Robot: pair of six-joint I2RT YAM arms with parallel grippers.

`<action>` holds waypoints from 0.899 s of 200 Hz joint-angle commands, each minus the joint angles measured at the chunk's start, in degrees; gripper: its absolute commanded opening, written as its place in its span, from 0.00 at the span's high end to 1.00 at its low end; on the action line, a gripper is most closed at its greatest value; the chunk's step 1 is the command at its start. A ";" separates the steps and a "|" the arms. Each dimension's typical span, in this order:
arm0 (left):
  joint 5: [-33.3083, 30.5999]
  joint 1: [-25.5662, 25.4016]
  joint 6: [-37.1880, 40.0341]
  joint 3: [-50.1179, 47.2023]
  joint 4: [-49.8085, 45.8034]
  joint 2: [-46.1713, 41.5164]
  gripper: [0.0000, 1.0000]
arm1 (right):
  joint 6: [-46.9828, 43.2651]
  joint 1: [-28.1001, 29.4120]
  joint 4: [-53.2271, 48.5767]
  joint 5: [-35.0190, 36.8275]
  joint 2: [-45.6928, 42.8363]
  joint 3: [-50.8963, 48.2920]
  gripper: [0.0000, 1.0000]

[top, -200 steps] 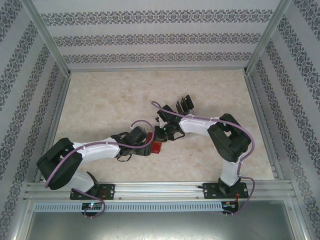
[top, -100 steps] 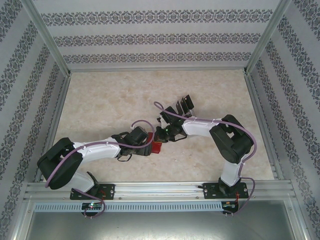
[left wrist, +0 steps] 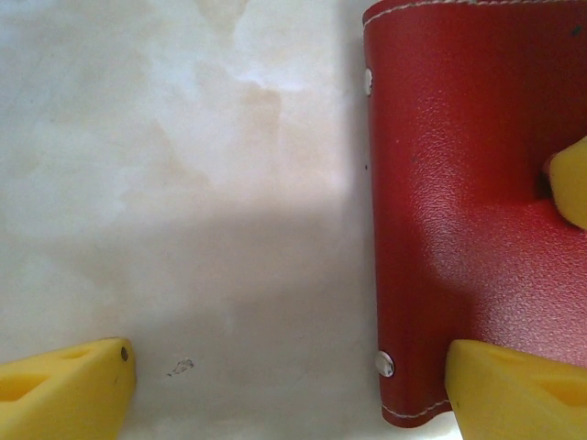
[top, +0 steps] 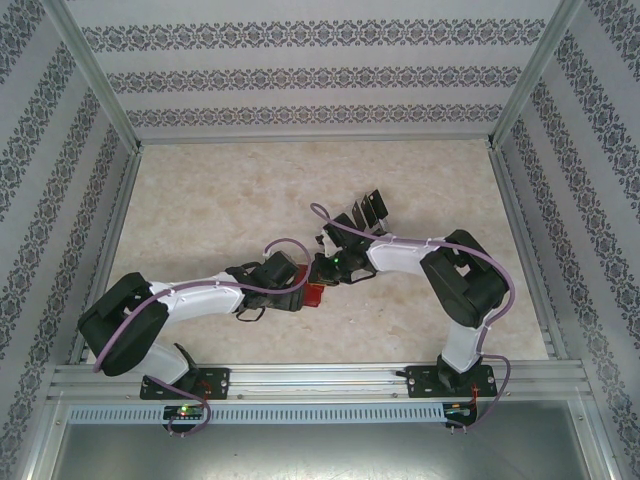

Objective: Put the credit cards into the card holder

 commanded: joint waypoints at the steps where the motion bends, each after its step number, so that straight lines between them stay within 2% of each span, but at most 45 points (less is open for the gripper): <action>1: 2.52 -0.84 -1.09 -1.02 2.47 3.41 0.12 | -1.36 -0.01 -15.29 17.18 3.53 0.50 0.71; 27: 2.52 -0.84 -1.75 -1.04 2.73 3.41 0.12 | -0.61 0.39 -15.63 14.26 2.09 7.40 0.67; 67: 2.00 -0.82 -2.51 -0.81 2.52 1.70 0.11 | 1.05 -0.24 -15.85 12.24 -1.42 14.16 0.54; 98: -0.19 -0.75 -2.46 1.52 -0.48 -1.68 0.00 | 1.48 -2.35 -16.21 12.39 -7.86 15.94 0.45; 107: -1.32 -0.67 -2.36 2.94 -2.15 -3.12 0.00 | 0.99 -3.21 -17.15 12.85 -9.97 16.79 0.42; 132: -4.83 0.07 -1.46 7.49 -7.01 -7.90 0.00 | -0.72 -6.73 -20.18 14.61 -17.54 18.19 0.21; 141: -5.94 0.81 -0.89 8.99 -8.54 -9.93 0.00 | -1.76 -8.64 -21.20 15.45 -20.55 18.29 0.03; 166: -9.78 4.86 1.91 13.03 -12.16 -15.48 0.00 | -5.08 -15.14 -23.60 19.47 -28.39 17.32 0.02; 180: -11.77 9.21 4.18 14.56 -13.02 -18.32 0.00 | -8.54 -19.48 -25.09 23.27 -31.75 16.29 0.02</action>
